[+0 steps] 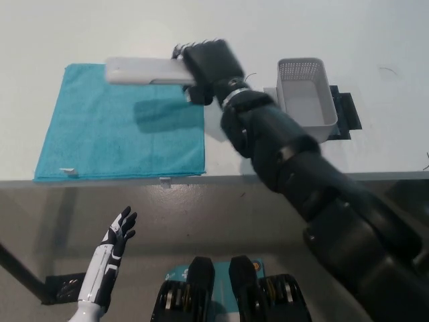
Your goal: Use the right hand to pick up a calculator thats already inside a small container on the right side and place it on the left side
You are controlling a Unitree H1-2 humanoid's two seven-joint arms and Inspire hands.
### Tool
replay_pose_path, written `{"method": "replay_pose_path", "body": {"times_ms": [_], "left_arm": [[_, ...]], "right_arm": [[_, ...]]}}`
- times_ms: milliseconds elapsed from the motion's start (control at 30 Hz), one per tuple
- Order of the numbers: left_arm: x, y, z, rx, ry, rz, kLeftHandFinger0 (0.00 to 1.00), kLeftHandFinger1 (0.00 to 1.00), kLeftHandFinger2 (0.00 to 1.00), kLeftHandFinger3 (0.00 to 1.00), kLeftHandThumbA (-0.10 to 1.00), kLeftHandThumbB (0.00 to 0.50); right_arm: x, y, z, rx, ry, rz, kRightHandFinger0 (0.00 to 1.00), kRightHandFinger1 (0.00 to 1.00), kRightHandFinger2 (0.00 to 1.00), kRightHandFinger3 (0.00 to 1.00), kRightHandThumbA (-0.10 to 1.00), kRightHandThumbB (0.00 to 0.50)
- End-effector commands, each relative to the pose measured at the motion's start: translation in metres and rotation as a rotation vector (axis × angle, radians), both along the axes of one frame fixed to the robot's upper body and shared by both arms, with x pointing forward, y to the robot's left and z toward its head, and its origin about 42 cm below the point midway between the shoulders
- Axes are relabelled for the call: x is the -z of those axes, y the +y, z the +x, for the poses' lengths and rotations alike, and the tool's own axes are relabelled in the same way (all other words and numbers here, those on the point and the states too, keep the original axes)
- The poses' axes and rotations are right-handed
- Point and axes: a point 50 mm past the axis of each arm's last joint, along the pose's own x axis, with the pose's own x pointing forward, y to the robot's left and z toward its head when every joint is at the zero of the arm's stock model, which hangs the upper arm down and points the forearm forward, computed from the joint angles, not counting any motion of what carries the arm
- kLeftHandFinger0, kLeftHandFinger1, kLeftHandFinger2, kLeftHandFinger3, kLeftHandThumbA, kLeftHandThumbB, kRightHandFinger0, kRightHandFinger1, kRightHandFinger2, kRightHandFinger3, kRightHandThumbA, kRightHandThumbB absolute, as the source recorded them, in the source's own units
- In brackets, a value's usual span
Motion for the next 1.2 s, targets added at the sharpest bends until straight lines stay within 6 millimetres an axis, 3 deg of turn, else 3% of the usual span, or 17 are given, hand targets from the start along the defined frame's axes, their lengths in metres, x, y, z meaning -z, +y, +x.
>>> {"method": "replay_pose_path", "body": {"times_ms": [0,33,67,233,433,467,567,600,700,800,900,967,1000,1033,1067,1100,1167], "left_arm": [[-0.01,0.0,0.003,0.031,-0.04,0.02,1.0,1.0,1.0,1.0,1.0,0.0],[-0.01,0.0,0.003,0.032,-0.039,0.021,1.0,1.0,1.0,1.0,1.0,0.0],[-0.011,-0.001,0.001,0.035,-0.039,0.035,1.0,1.0,1.0,1.0,1.0,0.0],[-0.01,-0.002,0.0,0.046,-0.044,0.045,1.0,1.0,1.0,1.0,1.0,0.0],[-0.011,-0.004,-0.001,0.053,-0.033,0.046,1.0,1.0,1.0,1.0,1.0,0.0],[-0.01,-0.004,-0.003,0.054,-0.034,0.052,1.0,1.0,1.0,1.0,1.0,0.0],[-0.007,-0.006,-0.007,0.056,-0.028,0.042,1.0,1.0,1.0,1.0,1.0,0.0],[-0.006,-0.006,-0.009,0.058,-0.026,0.046,1.0,1.0,1.0,1.0,1.0,0.0],[-0.002,-0.008,-0.015,0.066,-0.014,0.048,1.0,1.0,1.0,1.0,1.0,0.0],[-0.002,-0.009,-0.015,0.068,-0.004,0.043,1.0,1.0,1.0,1.0,1.0,0.0],[-0.002,-0.008,-0.015,0.071,-0.001,0.049,1.0,1.0,1.0,1.0,1.0,0.002],[-0.001,-0.008,-0.015,0.073,0.001,0.046,1.0,1.0,1.0,1.0,1.0,0.0],[-0.001,-0.008,-0.015,0.073,0.0,0.046,1.0,1.0,1.0,1.0,1.0,0.0],[-0.001,-0.008,-0.015,0.074,-0.002,0.048,1.0,1.0,1.0,1.0,1.0,0.0],[-0.001,-0.008,-0.015,0.074,-0.004,0.052,1.0,1.0,1.0,1.0,1.0,0.0],[-0.001,-0.008,-0.015,0.074,-0.003,0.052,1.0,1.0,1.0,1.0,1.0,0.0],[0.0,-0.008,-0.016,0.073,0.005,0.048,1.0,1.0,1.0,1.0,1.0,0.0]], "right_arm": [[-0.044,0.04,-0.006,-0.041,-0.06,0.026,0.0,0.0,0.13,0.4,-0.1,0.336],[-0.042,0.041,-0.007,-0.04,-0.055,0.026,0.0,0.0,0.09,0.37,-0.1,0.324],[-0.035,0.046,-0.01,-0.039,-0.018,0.019,0.04,0.08,0.16,0.41,-0.1,0.3],[-0.02,0.053,-0.017,-0.038,0.028,0.008,0.0,0.05,0.16,0.45,-0.1,0.295],[-0.007,0.063,-0.025,-0.01,0.091,-0.021,0.18,0.25,0.44,0.63,-0.1,0.321],[-0.002,0.062,-0.026,-0.005,0.102,-0.02,0.11,0.16,0.33,0.62,-0.1,0.348],[0.007,0.059,-0.027,0.014,0.138,-0.04,0.06,0.13,0.32,0.61,-0.1,0.335],[0.01,0.056,-0.026,0.023,0.139,-0.054,0.17,0.27,0.44,0.64,-0.1,0.319],[0.019,0.051,-0.026,0.041,0.152,-0.078,0.19,0.29,0.46,0.64,-0.1,0.307],[0.021,0.045,-0.024,0.057,0.149,-0.076,0.0,0.01,0.23,0.61,-0.1,0.301],[0.02,0.042,-0.022,0.072,0.137,-0.071,0.0,0.0,0.18,0.58,-0.1,0.302],[0.019,0.042,-0.022,0.077,0.121,-0.053,0.03,0.08,0.26,0.58,-0.1,0.312],[0.018,0.042,-0.022,0.083,0.116,-0.046,0.1,0.16,0.35,0.58,-0.1,0.292],[0.016,0.043,-0.021,0.101,0.147,-0.038,0.24,0.4,0.71,0.89,0.16,0.247],[0.015,0.044,-0.021,0.124,0.206,-0.031,0.86,1.0,1.0,1.0,0.51,0.347],[0.014,0.045,-0.021,0.136,0.246,-0.045,1.0,1.0,1.0,1.0,0.6,0.364],[0.013,0.046,-0.02,0.161,0.285,-0.082,1.0,1.0,1.0,1.0,0.73,0.457]]}}
